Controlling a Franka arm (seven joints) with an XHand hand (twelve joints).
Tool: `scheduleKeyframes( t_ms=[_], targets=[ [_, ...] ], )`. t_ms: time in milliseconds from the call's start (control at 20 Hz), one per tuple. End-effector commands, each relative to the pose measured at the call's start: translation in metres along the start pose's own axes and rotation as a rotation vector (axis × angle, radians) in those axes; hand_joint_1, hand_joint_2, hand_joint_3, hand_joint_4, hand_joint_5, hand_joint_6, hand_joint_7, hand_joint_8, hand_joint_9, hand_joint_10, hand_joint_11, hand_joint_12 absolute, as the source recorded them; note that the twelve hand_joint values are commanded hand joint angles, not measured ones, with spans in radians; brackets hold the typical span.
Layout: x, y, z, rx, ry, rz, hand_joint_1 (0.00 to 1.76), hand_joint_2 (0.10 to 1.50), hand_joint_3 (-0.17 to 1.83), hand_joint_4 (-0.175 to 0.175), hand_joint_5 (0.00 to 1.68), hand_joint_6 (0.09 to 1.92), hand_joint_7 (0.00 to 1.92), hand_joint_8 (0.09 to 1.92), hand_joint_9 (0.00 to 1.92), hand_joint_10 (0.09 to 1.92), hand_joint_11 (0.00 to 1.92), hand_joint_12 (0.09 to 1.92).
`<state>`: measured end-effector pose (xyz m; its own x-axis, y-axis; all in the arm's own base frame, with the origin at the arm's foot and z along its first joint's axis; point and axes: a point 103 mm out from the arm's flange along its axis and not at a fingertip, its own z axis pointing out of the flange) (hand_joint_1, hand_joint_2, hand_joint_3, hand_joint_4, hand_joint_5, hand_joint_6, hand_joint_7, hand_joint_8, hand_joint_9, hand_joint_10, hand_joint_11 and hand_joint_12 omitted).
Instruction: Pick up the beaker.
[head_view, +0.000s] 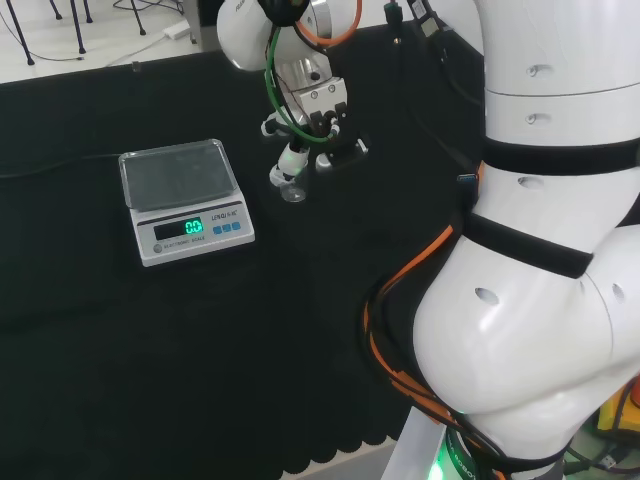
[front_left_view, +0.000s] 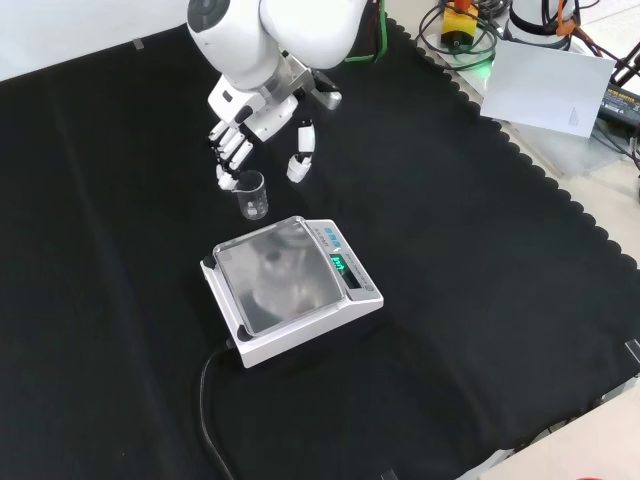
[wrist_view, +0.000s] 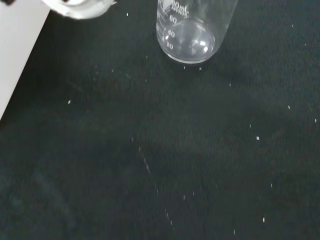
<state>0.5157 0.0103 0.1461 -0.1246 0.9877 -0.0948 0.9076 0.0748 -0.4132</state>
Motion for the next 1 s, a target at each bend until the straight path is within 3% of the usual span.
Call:
scheduleKeyframes(
  t_ms=[50, 500, 1000],
  targets=[
    [-0.002, 0.004, 0.011, 0.03, -0.011, 0.001, 0.8, 0.69, 0.53, 0.015, 0.28, 0.09, 0.15, 0.73, 0.29, 0.89, 0.0, 1.44],
    [0.0, 0.017, 0.029, 0.079, -0.013, 0.009, 0.8, 0.68, 0.54, 0.011, 0.28, 0.09, 0.15, 0.74, 0.3, 0.89, 0.0, 1.46],
    [-0.002, 0.024, 0.033, 0.08, -0.005, 0.011, 0.81, 0.68, 0.55, 0.003, 0.29, 0.09, 0.16, 0.75, 0.31, 0.89, 0.02, 1.48]
  ],
)
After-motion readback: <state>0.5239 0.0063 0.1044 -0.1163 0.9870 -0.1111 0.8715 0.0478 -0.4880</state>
